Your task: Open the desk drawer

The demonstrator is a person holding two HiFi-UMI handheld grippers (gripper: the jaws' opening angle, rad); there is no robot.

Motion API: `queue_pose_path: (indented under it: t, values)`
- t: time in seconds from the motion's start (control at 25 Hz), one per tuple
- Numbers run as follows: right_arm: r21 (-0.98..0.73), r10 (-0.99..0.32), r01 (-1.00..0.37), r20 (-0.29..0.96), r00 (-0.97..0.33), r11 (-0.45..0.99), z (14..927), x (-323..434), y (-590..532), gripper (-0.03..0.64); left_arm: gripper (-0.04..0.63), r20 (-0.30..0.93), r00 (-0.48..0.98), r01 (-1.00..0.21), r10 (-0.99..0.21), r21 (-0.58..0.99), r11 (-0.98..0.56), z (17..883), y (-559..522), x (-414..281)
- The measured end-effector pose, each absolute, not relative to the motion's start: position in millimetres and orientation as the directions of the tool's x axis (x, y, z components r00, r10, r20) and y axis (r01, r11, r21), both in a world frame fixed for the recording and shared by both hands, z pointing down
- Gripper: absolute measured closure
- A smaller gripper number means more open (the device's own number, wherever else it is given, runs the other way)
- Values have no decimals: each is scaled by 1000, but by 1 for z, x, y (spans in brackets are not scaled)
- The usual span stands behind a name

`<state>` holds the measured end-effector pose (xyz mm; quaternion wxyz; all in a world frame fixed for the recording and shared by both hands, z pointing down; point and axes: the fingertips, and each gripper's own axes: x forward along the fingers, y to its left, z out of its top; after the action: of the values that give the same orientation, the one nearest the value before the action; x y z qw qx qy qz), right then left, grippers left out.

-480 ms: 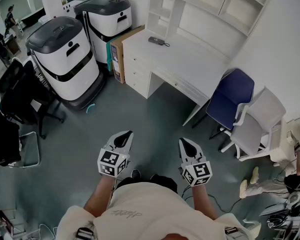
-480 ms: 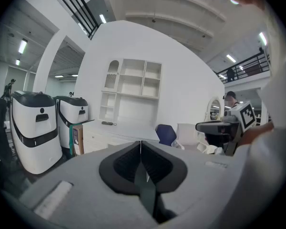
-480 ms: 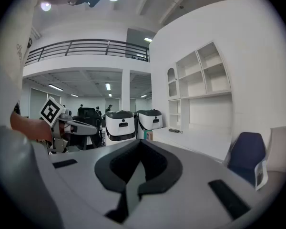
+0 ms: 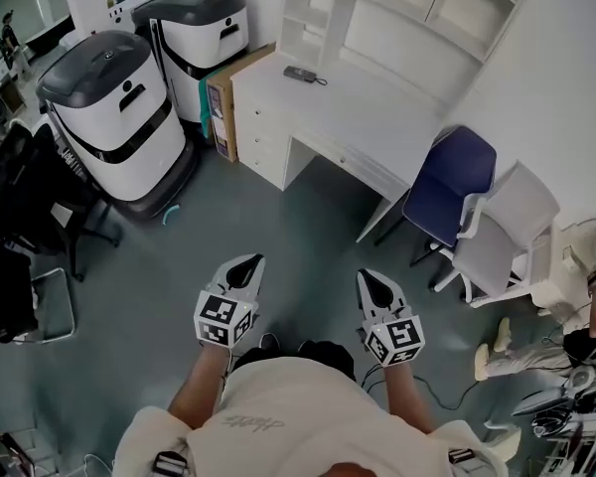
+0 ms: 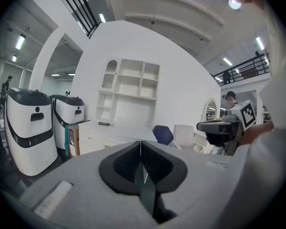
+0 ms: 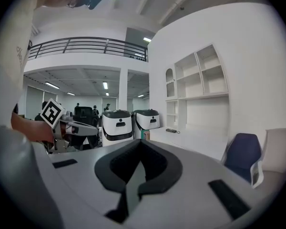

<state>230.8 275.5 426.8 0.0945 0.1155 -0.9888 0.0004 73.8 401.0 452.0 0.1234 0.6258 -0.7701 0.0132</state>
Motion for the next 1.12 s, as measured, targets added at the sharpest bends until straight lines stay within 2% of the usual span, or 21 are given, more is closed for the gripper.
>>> queue_pose_path:
  t: [0.56,0.76,0.92,1.12]
  values:
    - [5,-263,-273,295,-919,962,457,222,266,620,578,217,-184,-944,-959,232,234,490,386,55]
    - [46,-214,-211,326,-921,976,468,195,261,618,578,275,-162,-935,-948,264,236,517,373,51]
    - [-17,-138,-153,336,-932,988,483,167,249,620,578,278,-161,-944,-947,236,230,506,349,36]
    - [5,-134,-139,303,-943,990,474,126,212,620,578,304,-166,-950,-938,204,235,499,314,-3]
